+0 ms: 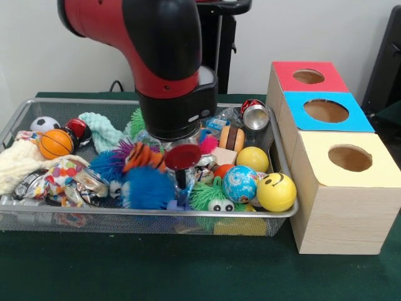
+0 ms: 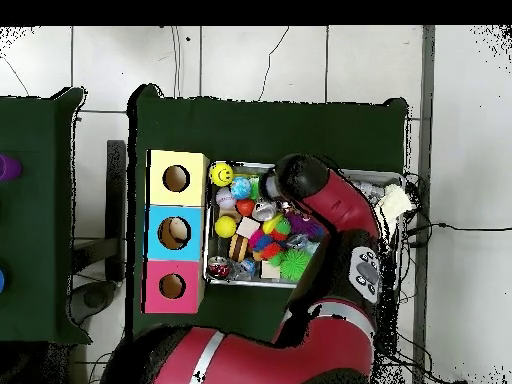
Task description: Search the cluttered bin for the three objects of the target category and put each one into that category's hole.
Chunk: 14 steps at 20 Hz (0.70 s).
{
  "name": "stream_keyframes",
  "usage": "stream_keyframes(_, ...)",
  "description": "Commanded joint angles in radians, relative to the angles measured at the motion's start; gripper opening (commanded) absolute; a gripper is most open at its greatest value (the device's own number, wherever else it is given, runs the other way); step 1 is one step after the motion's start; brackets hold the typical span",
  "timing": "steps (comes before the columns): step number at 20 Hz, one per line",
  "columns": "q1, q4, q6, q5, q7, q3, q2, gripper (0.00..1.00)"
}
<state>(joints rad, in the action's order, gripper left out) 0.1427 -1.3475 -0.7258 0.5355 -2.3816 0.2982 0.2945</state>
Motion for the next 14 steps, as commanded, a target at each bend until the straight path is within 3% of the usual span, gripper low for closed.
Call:
stream_keyframes(1,-0.020,0.061,-0.094,0.086,-0.328,-0.077,0.015,0.00)
stream_keyframes(14,-0.012,0.019,-0.066,0.109,-0.284,-0.079,0.030,0.00)
